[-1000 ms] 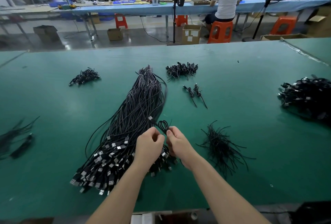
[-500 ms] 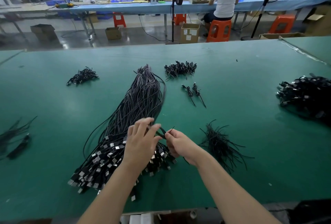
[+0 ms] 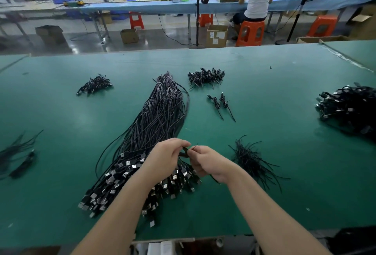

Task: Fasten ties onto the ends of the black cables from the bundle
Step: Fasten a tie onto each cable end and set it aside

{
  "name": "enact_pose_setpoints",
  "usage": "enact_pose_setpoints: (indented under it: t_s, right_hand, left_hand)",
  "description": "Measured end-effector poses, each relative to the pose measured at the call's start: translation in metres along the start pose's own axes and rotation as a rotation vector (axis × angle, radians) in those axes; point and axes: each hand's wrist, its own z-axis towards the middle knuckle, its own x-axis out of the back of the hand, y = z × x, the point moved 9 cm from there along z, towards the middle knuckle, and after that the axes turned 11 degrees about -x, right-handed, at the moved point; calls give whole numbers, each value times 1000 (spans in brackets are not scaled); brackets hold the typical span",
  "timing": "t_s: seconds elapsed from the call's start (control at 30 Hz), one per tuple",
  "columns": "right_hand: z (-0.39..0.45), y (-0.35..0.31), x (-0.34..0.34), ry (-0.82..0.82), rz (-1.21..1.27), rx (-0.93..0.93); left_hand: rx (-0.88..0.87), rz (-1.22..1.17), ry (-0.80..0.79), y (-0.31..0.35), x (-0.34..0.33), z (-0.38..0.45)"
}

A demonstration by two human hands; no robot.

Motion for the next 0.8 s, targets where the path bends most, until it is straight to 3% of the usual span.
enact_pose_setpoints:
  t_s: [0.17,0.37,0.5,0.7,0.8]
  right_hand:
    - [-1,4,3,-148,236,-98]
    - [-2,2,-1,-184,218,-126]
    - [-3,-2,2,-65,37,-71]
    - [-11,-24,10,237,-394,100]
    - [-18,-28,13,377,-472,191]
  left_hand:
    - [-18,-36,-164,-1,-9,-1]
    - [-64,132,-27,3,-1,5]
    - [-13,238,30,2,1,1]
    - [203,84,157,-10,8,-2]
    - [255,50,183,-13,8,-1]
